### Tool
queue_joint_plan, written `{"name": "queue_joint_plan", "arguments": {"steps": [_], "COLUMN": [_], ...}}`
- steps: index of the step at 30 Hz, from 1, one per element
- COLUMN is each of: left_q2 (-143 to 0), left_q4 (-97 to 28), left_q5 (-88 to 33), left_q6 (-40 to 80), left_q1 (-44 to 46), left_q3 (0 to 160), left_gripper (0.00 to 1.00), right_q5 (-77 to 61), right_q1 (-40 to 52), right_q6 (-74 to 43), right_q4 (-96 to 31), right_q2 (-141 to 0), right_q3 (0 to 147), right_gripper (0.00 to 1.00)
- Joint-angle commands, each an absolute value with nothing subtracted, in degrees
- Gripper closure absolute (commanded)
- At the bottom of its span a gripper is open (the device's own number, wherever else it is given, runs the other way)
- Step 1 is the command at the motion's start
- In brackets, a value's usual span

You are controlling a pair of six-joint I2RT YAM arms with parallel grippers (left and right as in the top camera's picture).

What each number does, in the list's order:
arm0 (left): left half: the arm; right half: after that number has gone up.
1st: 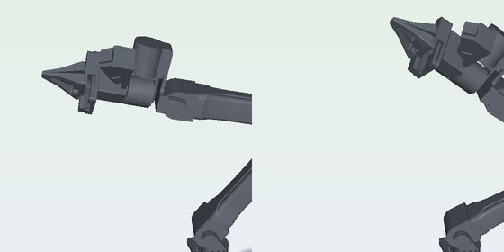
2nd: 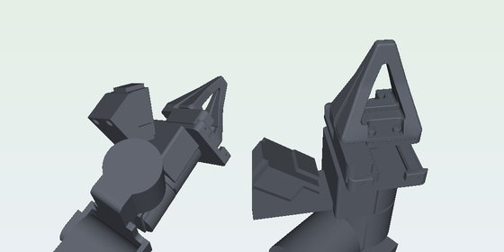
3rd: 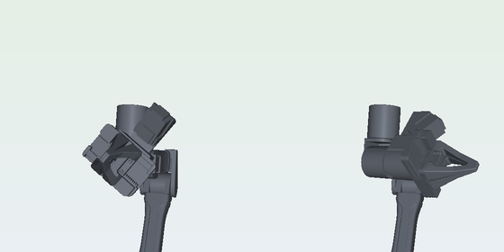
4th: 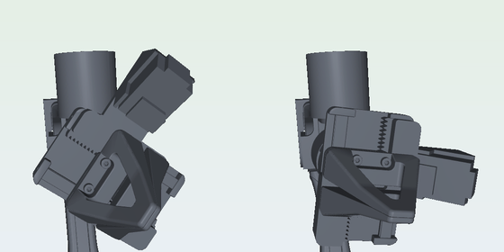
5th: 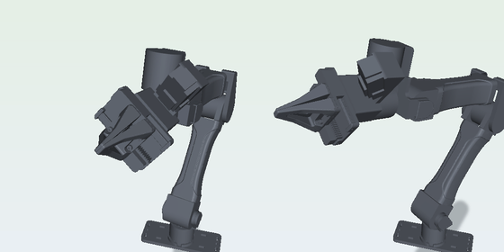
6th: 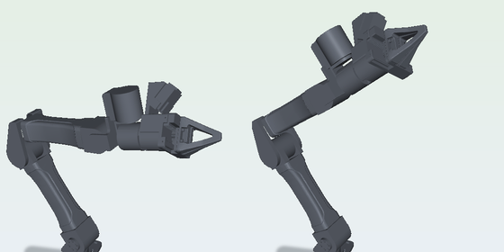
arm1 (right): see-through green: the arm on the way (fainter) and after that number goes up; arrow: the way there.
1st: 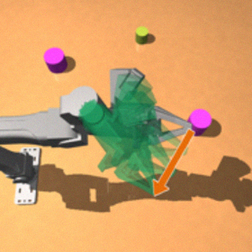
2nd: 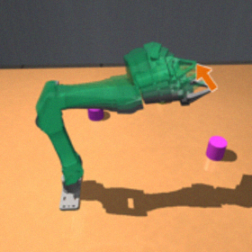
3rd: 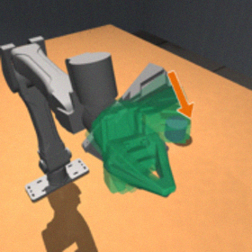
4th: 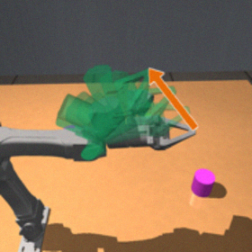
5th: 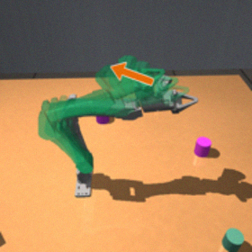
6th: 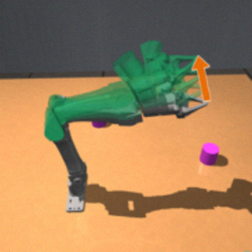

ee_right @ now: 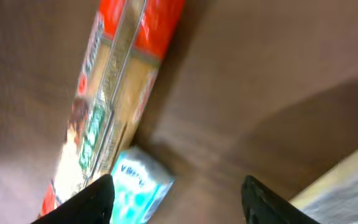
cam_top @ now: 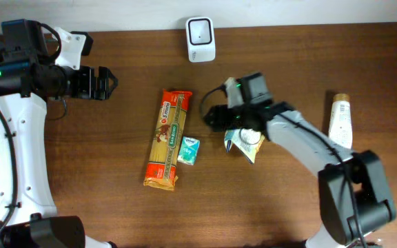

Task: Scan the item barcode
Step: 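Grasp the white wet-wipe pack with the right gripper and pull it right, then reposition the right gripper on the wipe pack to regrasp it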

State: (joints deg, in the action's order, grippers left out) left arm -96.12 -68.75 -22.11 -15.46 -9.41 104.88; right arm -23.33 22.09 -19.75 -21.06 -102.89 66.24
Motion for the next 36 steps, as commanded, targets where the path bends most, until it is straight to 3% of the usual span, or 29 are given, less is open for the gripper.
{"name": "queue_joint_plan", "arguments": {"steps": [1,6,9,16,21,27,36], "left_q2": [-96.25,-96.25,-96.25,-96.25,-96.25,-96.25,-96.25], "left_q4": [-68.64,-68.66,-68.66,-68.66,-68.66,-68.66,-68.66], "left_q5": [-22.72,-22.72,-22.72,-22.72,-22.72,-22.72,-22.72], "left_q6": [-16.38,-16.36,-16.38,-16.38,-16.36,-16.38,-16.36], "left_q1": [-9.56,-9.56,-9.56,-9.56,-9.56,-9.56,-9.54], "left_q3": [105.03,105.03,105.03,105.03,105.03,105.03,105.03], "left_gripper": [0.01,0.01,0.01,0.01,0.01,0.01,0.01], "right_q5": [-17.17,-16.99,-5.34,-4.01,-6.44,-7.60,-7.25], "right_q1": [25.17,22.06,16.34,7.44,7.16,8.01,11.25], "right_q6": [-26.65,-18.96,-13.67,-6.72,-5.93,-15.66,-20.05], "right_q4": [-25.87,-39.81,-54.37,-58.81,-62.74,-55.68,-44.58], "right_q2": [-105.08,-103.02,-102.56,-102.54,-102.30,-104.62,-115.04], "right_q3": [67.20,68.69,72.44,76.31,90.32,82.76,77.67], "right_gripper": [0.36,0.35,0.34,0.34,0.35,0.80,0.90]}}
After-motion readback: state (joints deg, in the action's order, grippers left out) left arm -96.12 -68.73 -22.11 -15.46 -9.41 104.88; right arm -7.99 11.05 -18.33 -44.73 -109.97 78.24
